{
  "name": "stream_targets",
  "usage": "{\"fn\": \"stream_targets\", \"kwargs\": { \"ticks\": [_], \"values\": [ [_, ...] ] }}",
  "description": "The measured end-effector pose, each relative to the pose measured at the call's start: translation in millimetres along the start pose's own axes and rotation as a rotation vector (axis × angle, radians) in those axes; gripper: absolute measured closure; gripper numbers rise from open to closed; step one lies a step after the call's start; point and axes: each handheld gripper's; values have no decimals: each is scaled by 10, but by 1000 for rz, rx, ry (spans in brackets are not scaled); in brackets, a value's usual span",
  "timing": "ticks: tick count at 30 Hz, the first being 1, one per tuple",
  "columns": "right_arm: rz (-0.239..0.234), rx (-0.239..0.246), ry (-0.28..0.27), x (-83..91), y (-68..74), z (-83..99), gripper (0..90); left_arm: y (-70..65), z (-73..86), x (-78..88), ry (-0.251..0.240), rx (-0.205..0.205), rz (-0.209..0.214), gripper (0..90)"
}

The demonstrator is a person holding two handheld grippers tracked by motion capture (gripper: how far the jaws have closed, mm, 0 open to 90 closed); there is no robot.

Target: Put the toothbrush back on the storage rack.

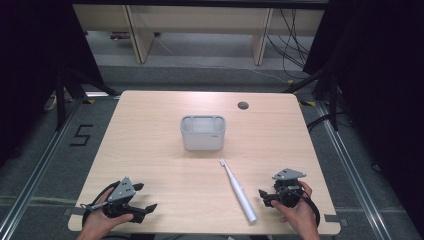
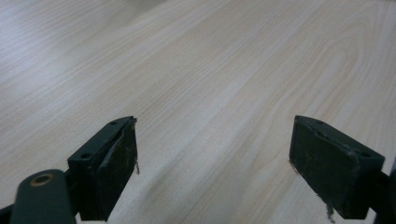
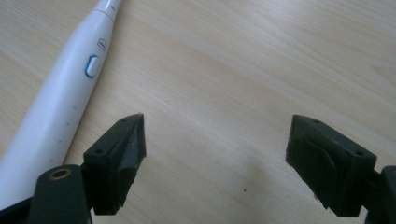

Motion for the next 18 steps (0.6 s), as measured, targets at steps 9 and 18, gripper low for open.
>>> {"fn": "stream_targets", "kwargs": {
  "ticks": [9,18],
  "values": [
    [0,28,4,107,-56,-138,198,-5,-5,-5,8,14,-1,150],
    [-86,60,92,116,1,-351,176,0,-4,1,11,13,4,150]
  ]
}}
Point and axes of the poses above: each handheld gripper's, and its own axes: x roughly backward along the jaws, z roughly out of its underside, y roughly to its left, and after that the axes turned 8 degrees about x, right-handed
